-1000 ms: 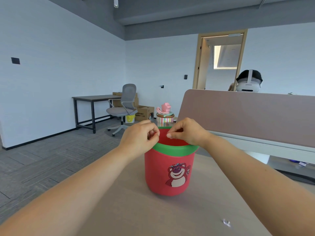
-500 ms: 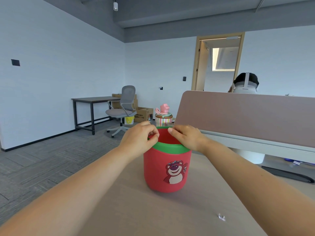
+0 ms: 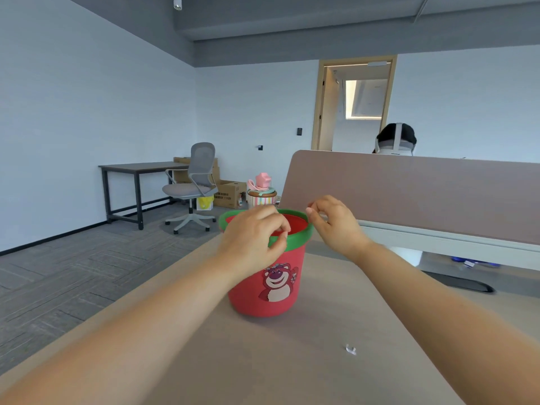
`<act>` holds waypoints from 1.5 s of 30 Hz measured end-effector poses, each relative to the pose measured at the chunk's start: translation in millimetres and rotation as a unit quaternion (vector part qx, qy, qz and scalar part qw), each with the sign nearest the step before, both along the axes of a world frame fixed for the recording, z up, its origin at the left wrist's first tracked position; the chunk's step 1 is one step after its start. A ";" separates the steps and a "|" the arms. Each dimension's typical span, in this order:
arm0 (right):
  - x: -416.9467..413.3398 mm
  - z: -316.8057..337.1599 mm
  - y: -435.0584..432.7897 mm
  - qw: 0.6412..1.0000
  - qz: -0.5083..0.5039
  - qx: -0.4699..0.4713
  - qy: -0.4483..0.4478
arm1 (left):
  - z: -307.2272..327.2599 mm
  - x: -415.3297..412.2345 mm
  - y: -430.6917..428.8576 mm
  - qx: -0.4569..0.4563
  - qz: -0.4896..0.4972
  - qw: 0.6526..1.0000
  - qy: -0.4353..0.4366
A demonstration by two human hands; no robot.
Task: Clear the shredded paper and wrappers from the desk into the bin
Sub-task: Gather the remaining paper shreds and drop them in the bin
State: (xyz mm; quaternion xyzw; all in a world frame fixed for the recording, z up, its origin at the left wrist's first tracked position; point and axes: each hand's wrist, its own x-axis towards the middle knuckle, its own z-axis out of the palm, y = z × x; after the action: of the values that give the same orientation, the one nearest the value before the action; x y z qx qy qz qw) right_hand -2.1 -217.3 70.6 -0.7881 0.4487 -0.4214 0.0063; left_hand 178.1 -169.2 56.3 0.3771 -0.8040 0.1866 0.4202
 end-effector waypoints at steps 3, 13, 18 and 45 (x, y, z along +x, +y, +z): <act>-25.1 -20.2 17.9 1.000 -0.005 0.004 -0.014 | -16.0 -24.7 0.7 0.001 -0.040 0.999 -0.005; -154.8 -113.5 95.5 0.981 -0.089 0.156 0.074 | -122.7 -111.8 10.8 0.427 -0.026 0.880 -0.207; -212.8 -132.5 131.6 0.960 -0.165 0.212 0.083 | -139.3 -159.4 14.6 0.461 -0.005 0.841 -0.285; -320.7 -157.8 148.1 0.936 -0.244 0.224 0.120 | -144.2 -324.9 26.1 0.332 -0.091 0.916 -0.205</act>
State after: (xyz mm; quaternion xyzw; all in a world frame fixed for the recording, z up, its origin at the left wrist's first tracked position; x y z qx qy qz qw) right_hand -322.9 -69.2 -87.2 -0.6768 0.7078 -0.2009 0.0258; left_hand -146.9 -143.1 -87.9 0.3737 -0.9190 -0.0566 0.1120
